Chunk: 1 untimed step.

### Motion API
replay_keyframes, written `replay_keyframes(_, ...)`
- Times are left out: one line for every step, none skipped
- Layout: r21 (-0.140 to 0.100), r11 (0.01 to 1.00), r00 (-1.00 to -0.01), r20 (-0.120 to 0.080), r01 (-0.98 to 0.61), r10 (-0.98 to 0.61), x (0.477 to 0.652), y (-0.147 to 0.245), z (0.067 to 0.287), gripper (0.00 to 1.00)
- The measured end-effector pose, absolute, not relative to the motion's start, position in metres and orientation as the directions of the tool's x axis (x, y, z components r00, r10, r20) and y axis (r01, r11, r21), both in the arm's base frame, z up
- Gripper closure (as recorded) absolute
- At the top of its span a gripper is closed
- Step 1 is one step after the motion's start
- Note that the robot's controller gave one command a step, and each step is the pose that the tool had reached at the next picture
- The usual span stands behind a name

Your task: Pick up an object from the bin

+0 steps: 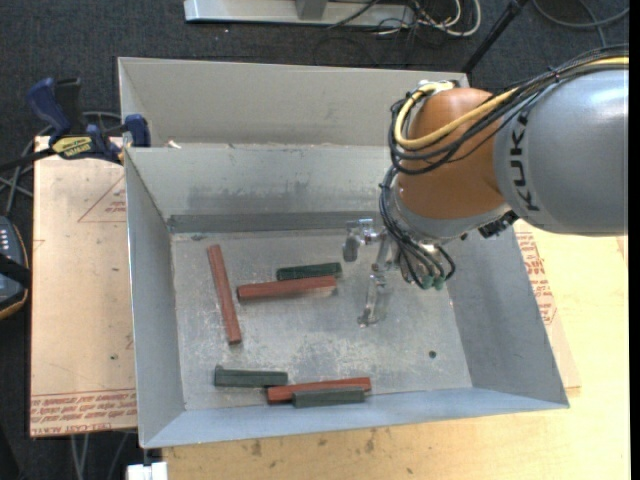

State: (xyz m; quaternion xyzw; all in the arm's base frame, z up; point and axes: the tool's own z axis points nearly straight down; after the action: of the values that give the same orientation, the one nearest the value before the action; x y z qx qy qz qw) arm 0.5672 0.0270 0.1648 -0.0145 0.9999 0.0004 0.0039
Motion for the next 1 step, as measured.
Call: replay_keyframes(0.002,0.988,-0.988,-0.001,-0.156,-0.156,0.5987,0.0888,0.1589,0.00)
